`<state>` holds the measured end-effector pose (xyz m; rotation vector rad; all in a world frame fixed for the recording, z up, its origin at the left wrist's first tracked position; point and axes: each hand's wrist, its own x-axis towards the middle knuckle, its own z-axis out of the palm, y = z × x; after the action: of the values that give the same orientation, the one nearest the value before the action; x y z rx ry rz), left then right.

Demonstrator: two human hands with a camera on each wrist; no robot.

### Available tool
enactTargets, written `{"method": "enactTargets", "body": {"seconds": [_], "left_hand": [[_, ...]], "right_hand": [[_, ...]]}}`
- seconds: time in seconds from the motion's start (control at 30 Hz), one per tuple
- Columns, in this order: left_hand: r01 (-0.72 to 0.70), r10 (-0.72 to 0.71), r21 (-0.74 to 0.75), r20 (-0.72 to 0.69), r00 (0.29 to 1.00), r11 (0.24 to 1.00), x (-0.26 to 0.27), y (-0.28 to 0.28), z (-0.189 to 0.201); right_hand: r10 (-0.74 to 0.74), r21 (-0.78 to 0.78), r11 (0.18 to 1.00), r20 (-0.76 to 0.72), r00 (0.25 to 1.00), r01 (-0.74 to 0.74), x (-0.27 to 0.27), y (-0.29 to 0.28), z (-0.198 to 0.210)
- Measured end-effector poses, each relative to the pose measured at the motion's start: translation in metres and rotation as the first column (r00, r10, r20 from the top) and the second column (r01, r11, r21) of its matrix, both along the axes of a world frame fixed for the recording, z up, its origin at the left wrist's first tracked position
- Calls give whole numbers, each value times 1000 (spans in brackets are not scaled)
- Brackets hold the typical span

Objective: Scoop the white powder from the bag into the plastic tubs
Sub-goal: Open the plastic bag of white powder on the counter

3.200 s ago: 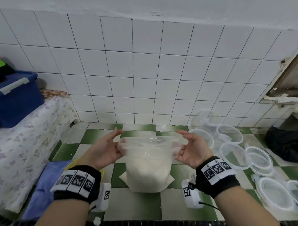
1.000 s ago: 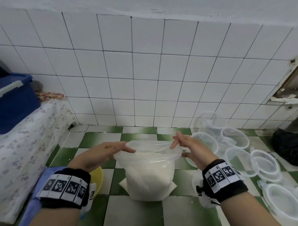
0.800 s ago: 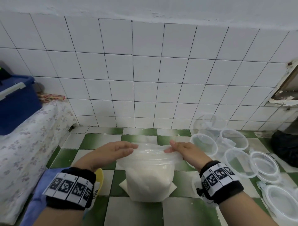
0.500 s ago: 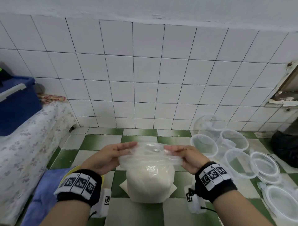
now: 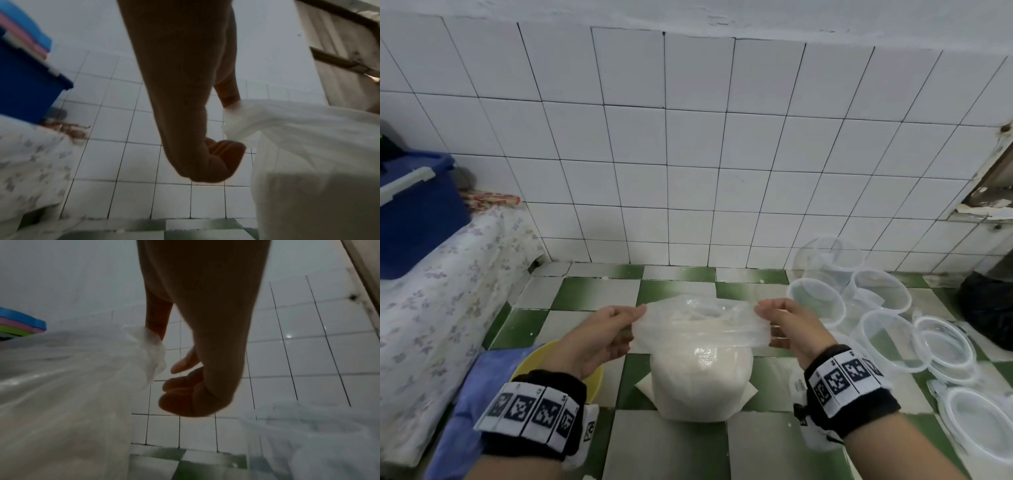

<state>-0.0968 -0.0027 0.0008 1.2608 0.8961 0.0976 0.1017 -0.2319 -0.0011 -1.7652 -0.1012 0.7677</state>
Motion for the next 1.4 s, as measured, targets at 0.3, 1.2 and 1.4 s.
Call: {"method": "enactTargets", "body": {"seconds": [0.3, 1.2, 1.4], "left_hand": [[-54, 60, -67, 99, 993, 996, -2, -18, 14], [-173, 201, -282, 72, 977, 944, -13, -26, 8], [3, -2, -244, 2, 1000, 970, -20, -34, 26]], "right_hand": [[111, 82, 991, -34, 993, -108, -23, -4, 23], [-97, 238, 946, -438, 894, 220, -30, -3, 12], [-1, 134, 989, -405, 914, 61, -32, -16, 29]]}}
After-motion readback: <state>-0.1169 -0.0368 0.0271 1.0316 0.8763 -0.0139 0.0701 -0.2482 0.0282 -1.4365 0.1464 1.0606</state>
